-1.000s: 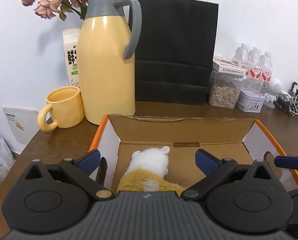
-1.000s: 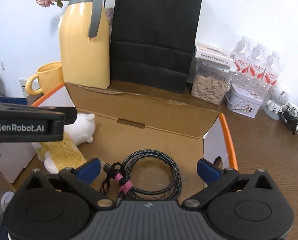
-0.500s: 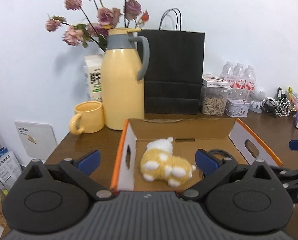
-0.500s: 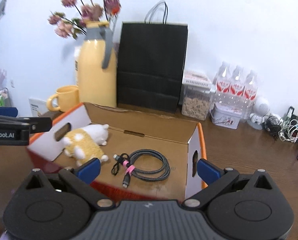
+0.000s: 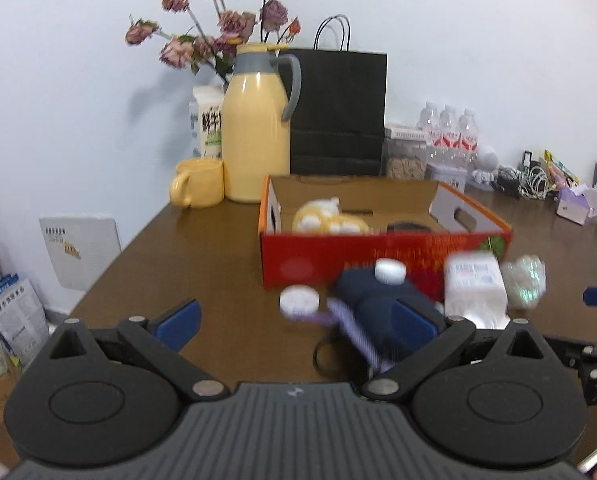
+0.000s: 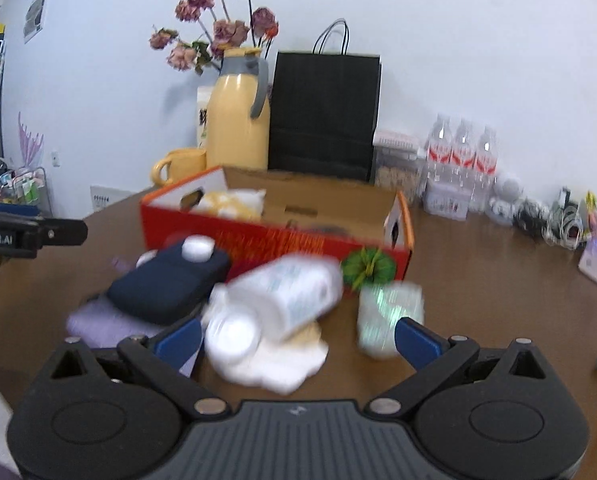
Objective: Organize objects
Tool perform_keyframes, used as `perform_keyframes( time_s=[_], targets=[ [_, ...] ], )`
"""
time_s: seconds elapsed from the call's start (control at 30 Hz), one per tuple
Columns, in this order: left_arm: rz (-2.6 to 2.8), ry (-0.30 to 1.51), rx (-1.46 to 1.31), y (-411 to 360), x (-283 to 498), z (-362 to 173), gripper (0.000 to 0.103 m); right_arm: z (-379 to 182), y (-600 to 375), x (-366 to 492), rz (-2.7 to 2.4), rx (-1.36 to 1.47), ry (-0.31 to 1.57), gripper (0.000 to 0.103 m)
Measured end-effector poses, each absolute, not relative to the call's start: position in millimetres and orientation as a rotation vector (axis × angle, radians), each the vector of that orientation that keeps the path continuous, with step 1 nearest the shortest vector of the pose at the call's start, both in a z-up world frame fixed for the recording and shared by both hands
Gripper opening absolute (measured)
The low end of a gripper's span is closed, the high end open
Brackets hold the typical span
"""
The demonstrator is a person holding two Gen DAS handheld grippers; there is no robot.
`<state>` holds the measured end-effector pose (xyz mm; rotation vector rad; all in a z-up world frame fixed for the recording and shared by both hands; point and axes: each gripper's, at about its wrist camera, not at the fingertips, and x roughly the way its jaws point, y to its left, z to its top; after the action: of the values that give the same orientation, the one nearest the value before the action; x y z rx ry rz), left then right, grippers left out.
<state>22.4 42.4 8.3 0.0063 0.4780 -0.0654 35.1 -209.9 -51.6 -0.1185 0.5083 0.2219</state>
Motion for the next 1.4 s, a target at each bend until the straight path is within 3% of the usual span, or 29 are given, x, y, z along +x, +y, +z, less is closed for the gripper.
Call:
perform_keyframes(
  time_s=[0.4,0.6,0.73,1.17,1.4],
  targets=[
    [-0.139,0.567,0.02,35.0,-20.3,-27.6,0.103,-87.4,-190.3,-12.1,0.261,-0.116,0.583,0.103],
    [-0.157,0.596,0.014,28.5,-22.0,-38.4,0.103,-92.0,-183.2,-9.0,0.289,-0.106,0.595,0.094],
    [-0.155,0.605,0.007,30.0,-21.5,-40.8,0.103,-96.5,-174.6,-4.7,0.315,-0.114,0.606,0.074],
    [-0.153,0.611,-0.001,32.4,-21.3,-43.6,0.103,-102.1,-161.2,2.9,0.365,-0.129,0.588,0.042],
    [-0.157,0.615,0.0,31.3,-21.0,-45.2,0.103,-102.7,-160.8,1.2,0.405,-0.124,0.574,0.015]
  ],
)
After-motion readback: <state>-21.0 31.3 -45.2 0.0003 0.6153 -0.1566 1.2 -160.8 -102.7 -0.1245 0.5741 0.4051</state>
